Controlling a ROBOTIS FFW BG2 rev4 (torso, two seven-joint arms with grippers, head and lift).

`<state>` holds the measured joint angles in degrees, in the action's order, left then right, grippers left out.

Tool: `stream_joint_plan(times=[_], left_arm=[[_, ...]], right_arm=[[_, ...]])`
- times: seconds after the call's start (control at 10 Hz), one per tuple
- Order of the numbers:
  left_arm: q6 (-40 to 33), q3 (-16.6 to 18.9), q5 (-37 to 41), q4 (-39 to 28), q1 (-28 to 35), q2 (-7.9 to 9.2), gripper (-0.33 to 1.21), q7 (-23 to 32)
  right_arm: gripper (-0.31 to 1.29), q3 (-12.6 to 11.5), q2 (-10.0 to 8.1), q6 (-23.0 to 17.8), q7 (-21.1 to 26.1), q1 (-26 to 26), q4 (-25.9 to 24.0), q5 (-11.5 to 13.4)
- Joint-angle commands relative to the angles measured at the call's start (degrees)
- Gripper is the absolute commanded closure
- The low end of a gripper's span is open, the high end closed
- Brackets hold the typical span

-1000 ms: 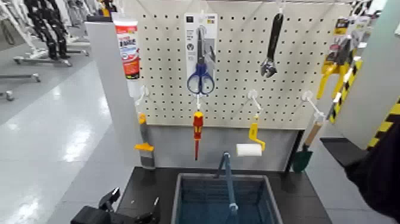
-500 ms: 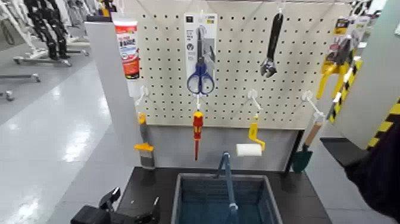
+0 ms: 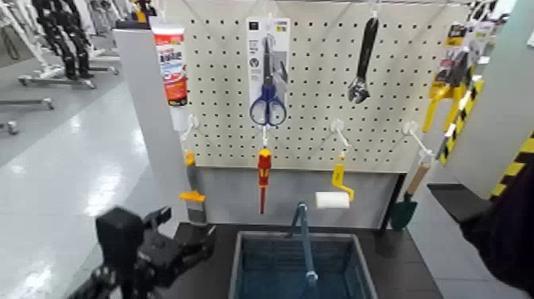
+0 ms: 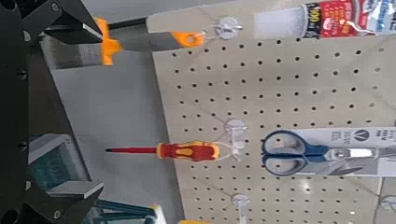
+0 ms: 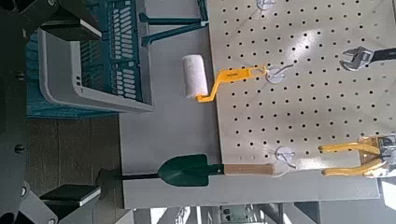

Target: Put the red glue tube into the crate.

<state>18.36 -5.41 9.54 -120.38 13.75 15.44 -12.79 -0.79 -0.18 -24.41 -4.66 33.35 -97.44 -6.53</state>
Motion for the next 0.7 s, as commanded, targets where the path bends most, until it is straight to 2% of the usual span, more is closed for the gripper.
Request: stream_joint_plan(times=[0.1,0.3,0.7], left_arm=[[7.1,2.6,0.9,-0.5,-8.5,-1.28,0.18,-5.4],[10.0,4.1,2.9,-0.7,-14.1,-0.76,0.18,-6.9],[15.0,7.6,4.0,-1.1,-21.1,-0.23,0.18,-9.8]], right_arm=[[0.14,0.0,8.35,0.1,-0.1,-0.1,0.2,-0.2],[0.14,0.0,8.35,0.0,-0.1,-0.2,0.4,-0.4],[0.14,0.1,8.17,-0.4,-0.3,-0.6,0.8,-0.8]])
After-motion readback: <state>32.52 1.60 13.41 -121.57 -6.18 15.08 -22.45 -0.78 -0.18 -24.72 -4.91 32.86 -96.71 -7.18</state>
